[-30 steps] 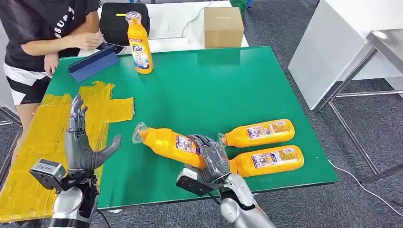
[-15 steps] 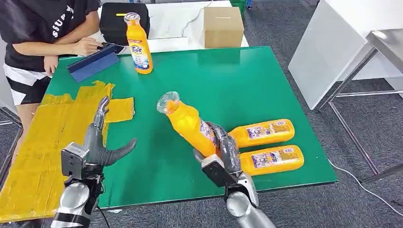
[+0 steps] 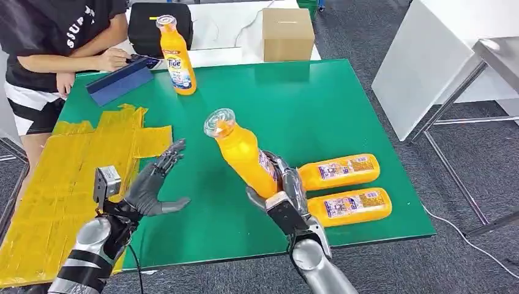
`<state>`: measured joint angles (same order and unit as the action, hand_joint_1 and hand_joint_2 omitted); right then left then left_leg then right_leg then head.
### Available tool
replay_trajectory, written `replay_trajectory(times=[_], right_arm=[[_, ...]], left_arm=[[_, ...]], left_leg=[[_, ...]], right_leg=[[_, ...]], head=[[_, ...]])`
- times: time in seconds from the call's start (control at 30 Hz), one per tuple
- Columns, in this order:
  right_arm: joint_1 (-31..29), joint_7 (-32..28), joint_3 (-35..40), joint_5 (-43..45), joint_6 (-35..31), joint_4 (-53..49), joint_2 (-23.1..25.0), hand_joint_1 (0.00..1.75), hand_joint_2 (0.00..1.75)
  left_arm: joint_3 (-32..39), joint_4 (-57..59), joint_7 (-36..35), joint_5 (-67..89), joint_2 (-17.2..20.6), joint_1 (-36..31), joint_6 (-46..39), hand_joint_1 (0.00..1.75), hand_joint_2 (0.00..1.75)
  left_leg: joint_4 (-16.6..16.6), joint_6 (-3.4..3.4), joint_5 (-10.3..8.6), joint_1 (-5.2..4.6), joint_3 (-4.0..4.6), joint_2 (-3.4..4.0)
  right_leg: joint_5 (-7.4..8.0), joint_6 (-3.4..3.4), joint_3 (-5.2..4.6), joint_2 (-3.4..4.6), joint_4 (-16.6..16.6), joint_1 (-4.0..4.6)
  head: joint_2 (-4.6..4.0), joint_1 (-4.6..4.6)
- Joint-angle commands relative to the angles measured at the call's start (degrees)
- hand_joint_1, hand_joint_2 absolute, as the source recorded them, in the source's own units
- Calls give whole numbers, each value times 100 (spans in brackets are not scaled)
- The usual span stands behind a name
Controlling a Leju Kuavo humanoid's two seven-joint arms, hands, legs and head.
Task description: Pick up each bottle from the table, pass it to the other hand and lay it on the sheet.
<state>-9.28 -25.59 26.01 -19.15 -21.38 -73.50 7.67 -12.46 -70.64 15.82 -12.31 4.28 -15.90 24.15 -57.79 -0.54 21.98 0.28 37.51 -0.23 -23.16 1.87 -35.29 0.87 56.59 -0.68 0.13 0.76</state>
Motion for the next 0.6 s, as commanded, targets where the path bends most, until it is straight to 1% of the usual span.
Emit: replay_trajectory(times=[0.03, 0.17, 0.2, 0.27, 0.3, 0.43, 0.57, 0.6], right_arm=[[-385, -52, 287, 37, 68, 614, 48, 175, 175], [-393, -82, 378, -39, 47, 640, 70, 175, 175], [-399, -90, 411, -69, 49, 647, 78, 175, 175], [-437, -60, 554, -130, 56, 774, 137, 175, 175], [-457, -58, 593, -123, 73, 835, 159, 175, 175], [-495, -40, 649, -128, 60, 964, 207, 175, 175], [-583, -86, 1007, -331, 64, 1240, 291, 175, 175], [-592, -81, 1060, -379, 35, 1289, 315, 175, 175]], left_arm=[[-431, 647, -88, -476, -60, -230, 162, 0, 175], [-412, 612, -117, -603, -111, -229, 111, 0, 175], [-405, 624, -140, -660, -123, -233, 120, 0, 175], [-411, 655, -173, -802, -161, -254, 129, 0, 175], [-412, 667, -174, -851, -178, -261, 134, 0, 175], [-426, 682, -176, -899, -194, -279, 122, 0, 175], [-396, 776, -188, -1179, -258, -356, 100, 0, 175], [-391, 787, -185, -1199, -263, -368, 90, 0, 175]], left_leg=[[4, 3, 6, 1, -25, 1], [3, 2, 2, 0, -12, -3], [5, 3, 5, -1, -25, -5], [3, 2, 3, 1, -11, 0], [4, 3, 7, 0, -24, 1], [4, 3, 6, 1, -22, -1], [3, 1, 3, 0, -13, -1], [2, 3, 7, 1, -23, 0]], right_leg=[[-5, -6, 25, -6, -4, 2], [-2, -4, 13, -8, -4, 0], [-6, -7, 25, -11, -3, 0], [-1, -4, 12, -3, -4, 1], [-6, -7, 24, -6, -4, 1], [-6, -6, 23, -9, -4, 3], [-3, -4, 13, -6, -4, 3], [-6, -6, 23, -7, -3, 5]], head=[[0, 0], [0, 0], [0, 0], [0, 2], [0, 0], [0, 0], [0, 2], [0, 0]])
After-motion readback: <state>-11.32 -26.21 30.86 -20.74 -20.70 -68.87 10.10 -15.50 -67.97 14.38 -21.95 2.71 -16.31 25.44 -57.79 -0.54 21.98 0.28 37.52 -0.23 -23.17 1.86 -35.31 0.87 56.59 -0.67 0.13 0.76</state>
